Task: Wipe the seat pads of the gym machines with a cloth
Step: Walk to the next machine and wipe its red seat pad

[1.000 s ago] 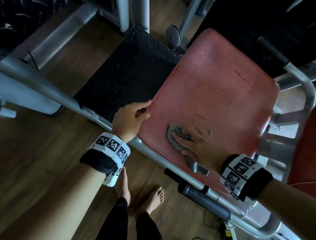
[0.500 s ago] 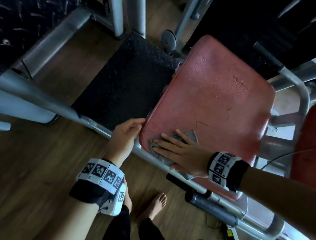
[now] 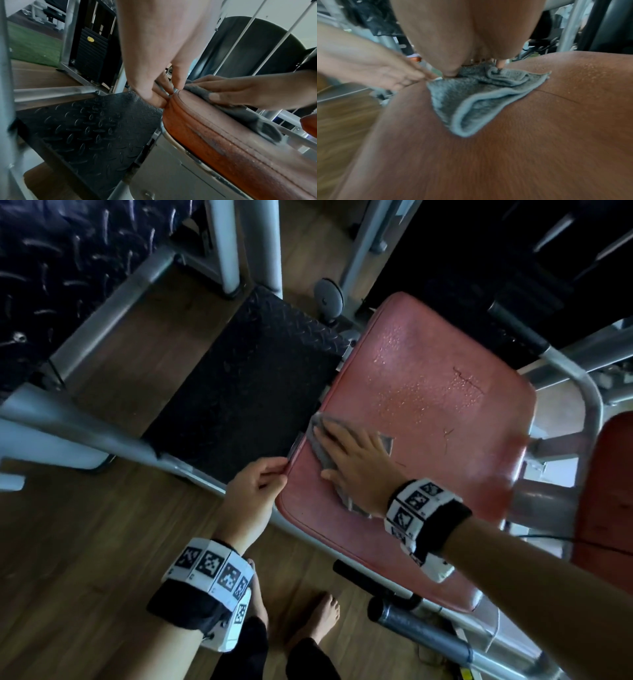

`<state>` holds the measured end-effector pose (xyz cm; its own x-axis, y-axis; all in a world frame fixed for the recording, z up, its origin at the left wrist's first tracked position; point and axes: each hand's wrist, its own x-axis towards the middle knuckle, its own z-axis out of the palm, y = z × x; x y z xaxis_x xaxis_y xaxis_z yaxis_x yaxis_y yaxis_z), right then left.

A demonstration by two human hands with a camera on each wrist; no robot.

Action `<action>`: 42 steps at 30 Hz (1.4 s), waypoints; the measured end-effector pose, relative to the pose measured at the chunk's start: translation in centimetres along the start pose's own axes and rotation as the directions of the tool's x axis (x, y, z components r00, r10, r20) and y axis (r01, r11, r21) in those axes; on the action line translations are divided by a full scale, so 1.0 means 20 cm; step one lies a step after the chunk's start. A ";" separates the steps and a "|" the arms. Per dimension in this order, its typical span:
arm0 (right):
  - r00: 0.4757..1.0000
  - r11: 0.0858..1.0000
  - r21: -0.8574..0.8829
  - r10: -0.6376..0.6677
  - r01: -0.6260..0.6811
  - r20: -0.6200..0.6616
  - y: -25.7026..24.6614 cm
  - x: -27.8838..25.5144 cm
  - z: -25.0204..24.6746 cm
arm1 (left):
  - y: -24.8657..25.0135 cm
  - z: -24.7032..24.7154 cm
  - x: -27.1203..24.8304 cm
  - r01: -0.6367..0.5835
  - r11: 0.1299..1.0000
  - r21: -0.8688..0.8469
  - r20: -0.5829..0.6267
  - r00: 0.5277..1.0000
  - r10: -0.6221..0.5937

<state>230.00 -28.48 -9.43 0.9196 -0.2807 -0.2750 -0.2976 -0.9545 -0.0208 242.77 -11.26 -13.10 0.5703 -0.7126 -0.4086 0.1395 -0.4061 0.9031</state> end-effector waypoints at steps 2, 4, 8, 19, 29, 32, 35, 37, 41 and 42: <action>0.997 0.997 -0.005 -0.078 0.078 0.008 -0.02 -0.11 0.01 | 0.03 0.01 0.03 0.003 0.996 0.091 0.018 1.000 -0.004; 0.990 0.990 -0.002 -0.141 0.141 0.028 -0.01 -0.24 0.02 | 0.08 0.03 0.06 0.012 0.981 0.192 0.054 0.998 -0.023; 0.972 0.972 0.022 -0.236 0.235 0.018 0.12 -0.48 0.11 | 0.21 0.12 0.12 -0.132 0.948 0.290 0.115 0.988 0.102; 0.997 0.995 0.074 0.067 -0.069 0.027 0.25 -0.47 0.10 | 0.24 0.20 0.17 -0.182 0.870 0.459 0.097 0.983 0.154; 0.999 0.999 0.025 0.039 -0.039 -0.035 0.26 -0.51 0.13 | 0.25 0.22 0.16 -0.151 0.850 0.505 0.059 0.988 0.140; 0.987 0.982 0.105 0.161 -0.160 0.002 0.27 -0.42 0.13 | 0.25 0.23 0.16 -0.148 0.859 0.491 0.050 0.989 0.142; 0.991 0.988 0.094 0.129 -0.125 -0.040 0.24 -0.48 0.13 | 0.25 0.23 0.15 -0.144 0.862 0.487 0.044 0.989 0.140; 0.997 0.998 0.061 0.022 -0.017 -0.071 0.21 -0.56 0.15 | 0.26 0.24 0.15 -0.120 0.871 0.476 0.029 0.992 0.121; 0.996 0.999 -0.013 -0.033 0.032 -0.081 0.21 -0.63 0.17 | 0.27 0.27 0.14 -0.087 0.847 0.525 0.004 0.995 0.100; 0.998 1.000 -0.030 -0.003 0.001 -0.070 0.22 -0.61 0.16 | 0.27 0.27 0.14 -0.083 0.845 0.529 0.001 0.995 0.097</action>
<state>216.72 -28.95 -9.26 0.9363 -0.2838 -0.2069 -0.2886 -0.9574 0.0073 240.76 -18.49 -10.07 0.5807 -0.7490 -0.3190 -0.3573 -0.5866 0.7268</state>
